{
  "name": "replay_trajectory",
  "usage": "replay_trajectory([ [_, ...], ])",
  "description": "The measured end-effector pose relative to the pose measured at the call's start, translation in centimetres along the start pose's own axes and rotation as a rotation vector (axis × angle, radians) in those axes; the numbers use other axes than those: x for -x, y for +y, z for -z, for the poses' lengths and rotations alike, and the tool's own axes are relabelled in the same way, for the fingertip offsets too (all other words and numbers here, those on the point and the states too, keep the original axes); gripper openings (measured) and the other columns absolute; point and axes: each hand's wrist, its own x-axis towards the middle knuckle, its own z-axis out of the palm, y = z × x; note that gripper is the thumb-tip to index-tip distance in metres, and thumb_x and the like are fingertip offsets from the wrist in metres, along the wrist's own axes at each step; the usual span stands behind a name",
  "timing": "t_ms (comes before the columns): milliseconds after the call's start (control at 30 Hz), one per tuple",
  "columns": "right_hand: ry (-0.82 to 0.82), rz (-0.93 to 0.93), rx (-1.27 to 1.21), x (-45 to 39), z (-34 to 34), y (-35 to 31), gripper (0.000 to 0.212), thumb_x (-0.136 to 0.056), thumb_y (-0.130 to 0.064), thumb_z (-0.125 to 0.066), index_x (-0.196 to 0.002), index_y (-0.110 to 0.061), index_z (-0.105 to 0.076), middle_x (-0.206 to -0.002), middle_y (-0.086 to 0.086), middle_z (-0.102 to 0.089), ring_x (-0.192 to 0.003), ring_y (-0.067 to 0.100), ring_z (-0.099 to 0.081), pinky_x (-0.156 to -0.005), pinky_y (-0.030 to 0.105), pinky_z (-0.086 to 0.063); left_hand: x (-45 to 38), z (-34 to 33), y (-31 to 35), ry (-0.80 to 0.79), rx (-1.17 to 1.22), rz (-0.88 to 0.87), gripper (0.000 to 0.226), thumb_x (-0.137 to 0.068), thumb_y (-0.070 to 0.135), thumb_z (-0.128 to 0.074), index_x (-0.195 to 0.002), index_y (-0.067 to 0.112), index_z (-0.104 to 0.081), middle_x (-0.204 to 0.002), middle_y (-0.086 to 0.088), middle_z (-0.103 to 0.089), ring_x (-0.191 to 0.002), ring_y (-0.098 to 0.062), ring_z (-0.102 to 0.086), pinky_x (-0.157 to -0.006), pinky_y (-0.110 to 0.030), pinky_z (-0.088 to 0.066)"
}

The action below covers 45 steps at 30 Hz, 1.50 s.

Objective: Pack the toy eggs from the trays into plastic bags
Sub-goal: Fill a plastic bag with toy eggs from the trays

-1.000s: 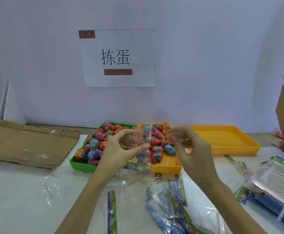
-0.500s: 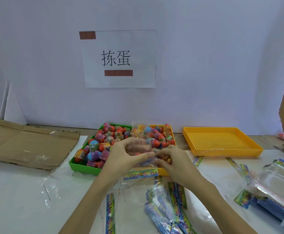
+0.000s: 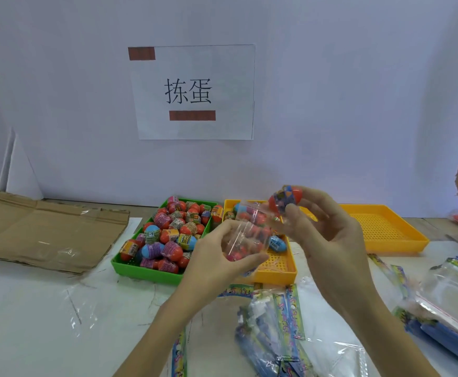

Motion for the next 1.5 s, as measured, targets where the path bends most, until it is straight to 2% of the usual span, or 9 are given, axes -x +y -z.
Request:
replay_trajectory([
  [267, 0.099, 0.068, 0.572, 0.7, -0.3, 1.3, 0.031, -0.094, -0.017, -0.075, -0.122, -0.030, -0.070, -0.109, -0.002, -0.074, -0.093, 0.014, -0.074, -0.067, 0.040, -0.063, 0.2, -0.3, 0.2, 0.003, -0.027, -0.113, 0.052, -0.079, 0.058, -0.084, -0.123, 0.043, -0.061, -0.101, 0.019, -0.074, -0.088, -0.006, -0.073, -0.075, -0.025, -0.060],
  [467, 0.071, 0.089, 0.767, 0.7, -0.3, 1.2, 0.030, -0.090, -0.030, -0.077, -0.119, -0.029, -0.070, -0.101, -0.019, -0.074, -0.090, 0.000, -0.072, -0.065, 0.019, -0.056, 0.2, -0.7, -0.2, 0.015, -0.126, -0.144, 0.061, -0.078, 0.065, -0.078, -0.131, 0.044, -0.056, -0.107, 0.018, -0.072, -0.091, -0.009, -0.070, -0.080, -0.042, -0.061],
  [633, 0.046, 0.045, 0.695, 0.7, -0.2, 1.6, 0.018, -0.088, -0.028, -0.079, -0.106, -0.027, -0.074, -0.095, -0.016, -0.074, -0.091, 0.004, -0.070, -0.067, 0.012, -0.049, 0.1, -0.7, -0.5, -0.017, -0.163, -0.151, 0.062, -0.082, 0.068, -0.073, -0.135, 0.042, -0.056, -0.104, 0.013, -0.073, -0.091, -0.010, -0.069, -0.079, -0.043, -0.060],
  [800, -0.084, 0.093, 0.740, 0.8, -0.1, 2.0, 0.021, -0.094, -0.024, -0.074, -0.113, -0.031, -0.072, -0.095, -0.024, -0.073, -0.098, -0.001, -0.069, -0.072, 0.008, -0.048, 0.1, -0.6, 0.0, -0.005, -0.132, -0.194, 0.041, -0.094, 0.063, -0.063, -0.127, 0.039, -0.060, -0.094, 0.014, -0.071, -0.083, -0.009, -0.070, -0.073, -0.033, -0.059],
  [933, -0.186, 0.095, 0.804, 0.9, -0.1, 2.6, 0.021, -0.103, -0.030, -0.058, -0.115, -0.028, -0.075, -0.108, -0.022, -0.069, -0.110, 0.006, -0.062, -0.083, 0.017, -0.049, 0.1, -0.1, 0.0, -0.010, -0.122, -0.205, 0.037, -0.096, 0.058, -0.063, -0.123, 0.034, -0.062, -0.100, 0.021, -0.069, -0.085, 0.000, -0.067, -0.073, -0.014, -0.049],
  [1167, -0.340, -0.029, 0.698, 0.8, -0.1, 2.9, 0.031, -0.107, -0.015, -0.052, -0.129, -0.025, -0.071, -0.128, -0.015, -0.066, -0.128, 0.010, -0.053, -0.106, 0.038, -0.045, -0.1, 0.6, -0.3, -0.067, -0.124, -0.171, 0.030, -0.098, 0.054, -0.061, -0.121, 0.034, -0.061, -0.101, 0.020, -0.069, -0.092, -0.006, -0.066, -0.076, -0.021, -0.052],
  [1267, -0.304, 0.047, 0.634, 0.8, -0.6, 3.1, 0.037, -0.107, -0.008, -0.050, -0.136, -0.025, -0.066, -0.137, -0.016, -0.064, -0.133, 0.011, -0.052, -0.108, 0.031, -0.044, -0.4, 1.3, -0.3, -0.050, -0.110, -0.122, 0.020, -0.101, 0.040, -0.063, -0.120, 0.035, -0.061, -0.106, 0.019, -0.070, -0.095, -0.005, -0.069, -0.079, -0.022, -0.056],
  [1367, -0.131, 0.054, 0.556, 0.3, -0.3, 3.7, 0.037, -0.108, -0.004, -0.048, -0.135, -0.023, -0.064, -0.128, -0.015, -0.069, -0.126, 0.006, -0.060, -0.101, 0.023, -0.049, -0.9, 2.4, -0.3, 0.000, -0.001, -0.006, 0.010, -0.102, 0.032, -0.063, -0.112, 0.031, -0.059, -0.093, 0.010, -0.075, -0.067, -0.003, -0.067, -0.058, -0.022, -0.052],
  [1500, -0.176, 0.011, 0.795, 0.3, 0.7, 5.5, 0.032, -0.106, -0.004, -0.050, -0.127, -0.020, -0.069, -0.127, -0.013, -0.067, -0.123, -0.001, -0.058, -0.103, 0.026, -0.049, -1.1, 3.6, -0.4, 0.072, 0.086, 0.061, 0.009, -0.102, 0.032, -0.063, -0.110, 0.028, -0.061, -0.099, 0.008, -0.077, -0.091, -0.006, -0.073, -0.085, -0.032, -0.058],
])
